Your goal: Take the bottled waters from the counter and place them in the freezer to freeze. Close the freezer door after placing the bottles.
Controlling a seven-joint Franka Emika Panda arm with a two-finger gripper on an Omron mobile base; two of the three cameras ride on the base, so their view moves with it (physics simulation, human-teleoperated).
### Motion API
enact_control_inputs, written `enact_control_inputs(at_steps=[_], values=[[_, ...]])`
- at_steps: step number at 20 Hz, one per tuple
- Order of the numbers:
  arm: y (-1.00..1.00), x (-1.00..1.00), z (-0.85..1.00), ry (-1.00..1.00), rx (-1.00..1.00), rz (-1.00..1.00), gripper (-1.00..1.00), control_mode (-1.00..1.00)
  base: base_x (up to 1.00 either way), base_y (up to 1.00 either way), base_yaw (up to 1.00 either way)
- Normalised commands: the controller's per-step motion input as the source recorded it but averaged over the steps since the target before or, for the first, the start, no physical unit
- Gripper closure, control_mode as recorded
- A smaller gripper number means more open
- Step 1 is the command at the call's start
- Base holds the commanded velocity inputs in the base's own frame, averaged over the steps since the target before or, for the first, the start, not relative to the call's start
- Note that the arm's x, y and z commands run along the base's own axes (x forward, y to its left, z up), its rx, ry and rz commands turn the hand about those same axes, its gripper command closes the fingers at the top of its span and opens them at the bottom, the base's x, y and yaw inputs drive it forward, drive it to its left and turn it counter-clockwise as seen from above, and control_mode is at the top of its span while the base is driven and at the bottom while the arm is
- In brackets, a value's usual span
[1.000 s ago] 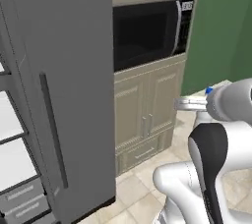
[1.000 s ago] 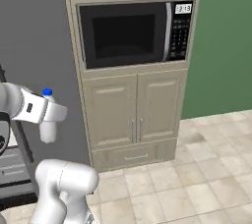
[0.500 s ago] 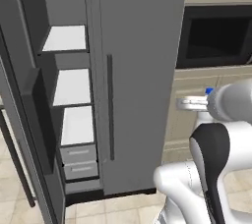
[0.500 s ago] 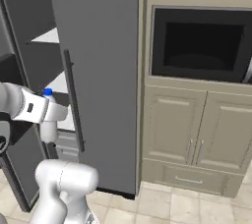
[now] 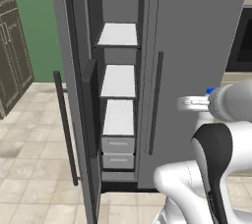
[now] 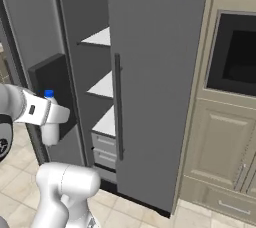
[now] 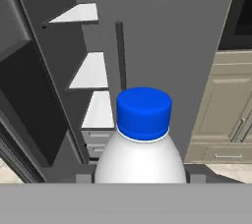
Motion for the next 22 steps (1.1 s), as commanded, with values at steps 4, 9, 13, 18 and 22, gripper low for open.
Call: enact_control_inputs(at_steps=[4, 9, 13, 18, 22], values=[[0.00, 0.00, 0.00, 0.00, 0.00, 0.00, 1.00, 1.00, 0.05, 0.31, 0.30], [0.00, 0.00, 0.00, 0.00, 0.00, 0.00, 1.00, 1.00, 0.25, 0.07, 0.17], [0.00, 0.00, 0.00, 0.00, 0.00, 0.00, 1.00, 1.00, 0.41, 0.00, 0.18], [0.00, 0.00, 0.00, 0.00, 0.00, 0.00, 1.00, 1.00, 0.53, 0.00, 0.19], [0.00, 0.00, 0.00, 0.00, 0.00, 0.00, 1.00, 1.00, 0.51, 0.00, 0.13]])
